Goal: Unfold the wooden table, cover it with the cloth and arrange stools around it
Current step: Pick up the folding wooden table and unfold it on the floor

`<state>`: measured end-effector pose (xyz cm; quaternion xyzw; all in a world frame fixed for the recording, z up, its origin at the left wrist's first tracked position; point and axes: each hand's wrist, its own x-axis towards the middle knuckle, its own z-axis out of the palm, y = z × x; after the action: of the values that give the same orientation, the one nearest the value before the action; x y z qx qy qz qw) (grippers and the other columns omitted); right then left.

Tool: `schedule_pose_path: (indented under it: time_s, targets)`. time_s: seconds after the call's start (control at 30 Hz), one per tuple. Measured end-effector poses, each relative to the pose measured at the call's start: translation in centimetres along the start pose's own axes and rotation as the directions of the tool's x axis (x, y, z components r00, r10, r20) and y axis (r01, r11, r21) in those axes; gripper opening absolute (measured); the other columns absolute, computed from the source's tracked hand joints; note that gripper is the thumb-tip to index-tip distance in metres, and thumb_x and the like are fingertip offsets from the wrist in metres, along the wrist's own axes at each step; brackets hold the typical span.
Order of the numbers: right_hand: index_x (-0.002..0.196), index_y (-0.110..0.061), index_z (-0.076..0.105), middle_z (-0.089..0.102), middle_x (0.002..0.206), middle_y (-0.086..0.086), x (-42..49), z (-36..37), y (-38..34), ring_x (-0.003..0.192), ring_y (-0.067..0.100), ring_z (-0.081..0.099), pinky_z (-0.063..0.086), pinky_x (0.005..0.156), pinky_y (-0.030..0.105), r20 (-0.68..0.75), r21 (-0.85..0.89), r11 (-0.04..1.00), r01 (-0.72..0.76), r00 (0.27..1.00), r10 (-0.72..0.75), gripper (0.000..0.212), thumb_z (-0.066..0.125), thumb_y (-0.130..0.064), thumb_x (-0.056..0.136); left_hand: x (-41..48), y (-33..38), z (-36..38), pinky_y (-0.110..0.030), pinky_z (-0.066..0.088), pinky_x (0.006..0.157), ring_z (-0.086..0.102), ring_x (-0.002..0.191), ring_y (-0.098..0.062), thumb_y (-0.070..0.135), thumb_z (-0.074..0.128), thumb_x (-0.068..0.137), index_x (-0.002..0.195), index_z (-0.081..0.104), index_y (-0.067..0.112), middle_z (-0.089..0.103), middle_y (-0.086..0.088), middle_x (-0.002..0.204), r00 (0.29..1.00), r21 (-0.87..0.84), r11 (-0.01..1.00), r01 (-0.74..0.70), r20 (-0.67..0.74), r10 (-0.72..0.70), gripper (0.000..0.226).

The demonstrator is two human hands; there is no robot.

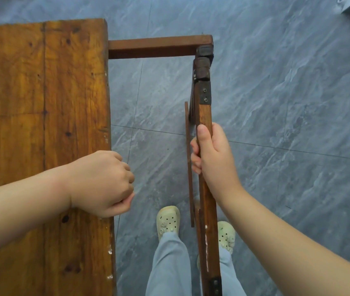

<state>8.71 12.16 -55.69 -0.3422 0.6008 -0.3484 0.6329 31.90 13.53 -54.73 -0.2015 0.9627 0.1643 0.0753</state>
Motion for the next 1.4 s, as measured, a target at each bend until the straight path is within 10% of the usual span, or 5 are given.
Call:
schedule_pose_path:
  time_s: [0.2,0.4,0.53,0.73,1.4]
  targets:
    - [0.108,-0.014,0.046,0.053,0.076,-0.008,-0.4,0.7,-0.1,0.061,-0.003,0.052,0.037,0.05,0.011,-0.155,-0.481,0.873,0.082,0.972,-0.177,0.022,0.04,-0.034,0.1,0.0,1.2,-2.6,-0.024,0.035,0.044,0.038,0.034,-0.018,0.031,0.046,0.076,0.04,0.043,0.018,0.039,0.004,0.04,0.999,0.044,0.999,0.026,-0.037,-0.025,0.038]
    - [0.096,-0.013,0.044,0.043,0.065,-0.005,0.0,0.1,-0.1,0.045,0.009,0.036,0.03,0.04,0.022,0.02,0.052,0.999,-0.011,1.0,0.01,0.02,0.04,-0.031,0.101,0.1,1.5,-3.3,-0.024,0.03,0.045,0.038,0.034,-0.019,0.032,0.047,0.073,0.04,0.041,0.018,0.038,0.003,0.04,0.999,0.084,0.996,0.027,-0.022,-0.026,0.036]
    - [0.097,-0.024,0.04,0.049,0.071,-0.011,-0.1,1.8,0.3,0.058,0.005,0.048,0.038,0.048,0.014,-0.141,-0.434,0.897,0.076,0.979,-0.151,0.012,0.04,-0.036,0.1,-0.8,1.1,-3.7,-0.023,0.032,0.047,0.04,0.034,-0.019,0.032,0.048,0.073,0.04,0.044,0.017,0.04,0.003,0.041,0.999,0.091,0.995,0.041,-0.006,-0.041,0.036]
    - [0.093,-0.014,0.043,0.043,0.065,-0.005,-0.1,1.8,0.2,0.045,0.007,0.035,0.03,0.04,0.021,0.105,0.107,0.994,-0.035,0.994,0.024,0.021,0.039,-0.033,0.101,-1.9,1.7,-3.7,-0.025,0.036,0.044,0.043,0.035,-0.022,0.032,0.046,0.073,0.04,0.045,0.016,0.043,0.002,0.041,0.997,0.093,0.993,0.074,0.007,-0.075,0.036]
    - [0.096,-0.014,0.047,0.045,0.065,-0.004,-0.4,-2.8,-1.4,0.046,0.007,0.039,0.034,0.04,0.02,-0.027,-0.064,0.998,0.012,1.0,-0.014,0.022,0.037,-0.032,0.102,2.9,2.4,-3.4,-0.023,0.033,0.046,0.037,0.035,-0.02,0.03,0.04,0.079,0.038,0.043,0.015,0.039,0.002,0.04,0.993,0.06,0.998,0.012,-0.115,-0.005,0.043]
